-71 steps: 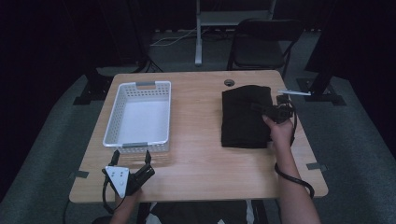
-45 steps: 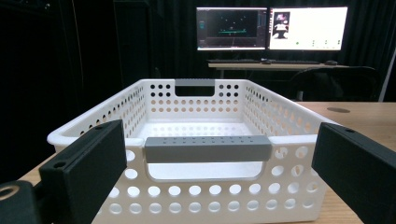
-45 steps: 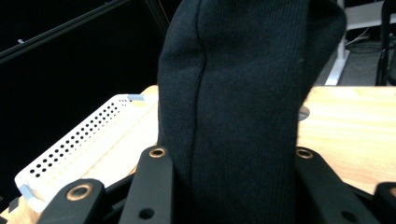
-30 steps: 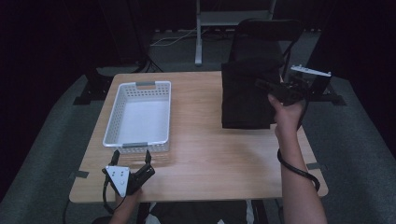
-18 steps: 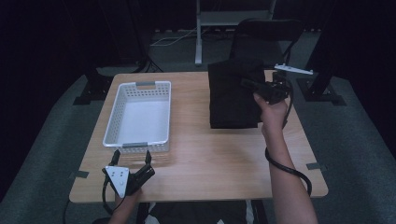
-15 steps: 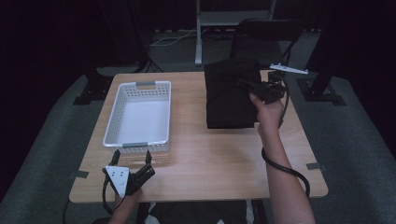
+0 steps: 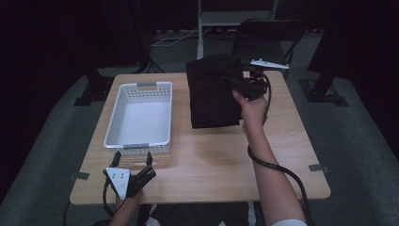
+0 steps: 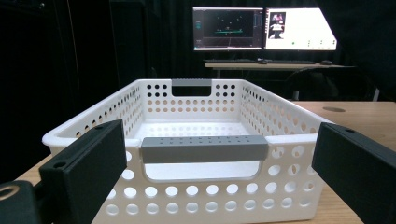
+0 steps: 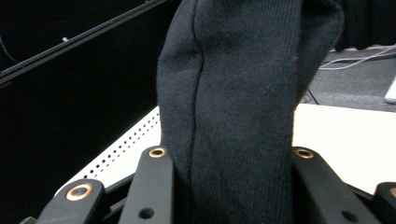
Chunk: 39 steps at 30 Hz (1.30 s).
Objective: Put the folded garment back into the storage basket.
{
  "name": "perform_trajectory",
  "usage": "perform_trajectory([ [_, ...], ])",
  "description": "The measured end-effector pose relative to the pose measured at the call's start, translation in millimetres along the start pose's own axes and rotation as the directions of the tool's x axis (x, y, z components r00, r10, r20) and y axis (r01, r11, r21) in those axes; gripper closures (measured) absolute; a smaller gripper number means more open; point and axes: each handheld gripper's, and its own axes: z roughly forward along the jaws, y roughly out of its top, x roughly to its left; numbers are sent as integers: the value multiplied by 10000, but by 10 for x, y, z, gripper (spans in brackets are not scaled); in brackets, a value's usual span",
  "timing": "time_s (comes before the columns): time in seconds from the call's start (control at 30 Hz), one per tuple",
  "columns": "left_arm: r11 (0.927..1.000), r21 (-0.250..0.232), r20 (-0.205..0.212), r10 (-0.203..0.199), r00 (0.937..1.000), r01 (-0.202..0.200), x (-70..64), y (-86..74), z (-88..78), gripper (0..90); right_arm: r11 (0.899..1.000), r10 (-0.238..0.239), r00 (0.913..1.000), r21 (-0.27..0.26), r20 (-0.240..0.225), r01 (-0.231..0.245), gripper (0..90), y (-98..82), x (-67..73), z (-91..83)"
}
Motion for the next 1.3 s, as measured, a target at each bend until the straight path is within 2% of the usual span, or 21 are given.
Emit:
perform_trajectory([
  [0.53, 10000, -7, -1, -11, 10000, 11, -1, 0, 0, 44, 9996, 24, 9966, 284, -822, -1, 681, -32, 319, 560],
  [0.67, 10000, 13, 10, 3, 10000, -4, -1, 0, 1, 44, 9995, 155, 9938, 273, -1098, -125, 682, -45, 375, 655],
  [0.83, 10000, 5, 146, -1, 9999, 1, 5, 0, 1, 44, 9992, 132, 9925, 398, -1213, -84, 681, -53, 480, 800],
  [1.0, 10000, -6, 143, -9, 9999, 9, 5, 0, 0, 43, 9991, 211, 9869, 389, -1598, -150, 681, -66, 584, 937],
  [1.2, 10000, 19, 131, 4, 9999, -5, 4, 1, 2, 44, 9989, 310, 9871, 404, -1569, -249, 681, -62, 690, 1063],
  [1.3, 10000, 3, 139, -6, 9999, 6, 4, 1, 1, 44, 9987, 372, 9837, 413, -1759, -303, 681, -71, 771, 1174],
])
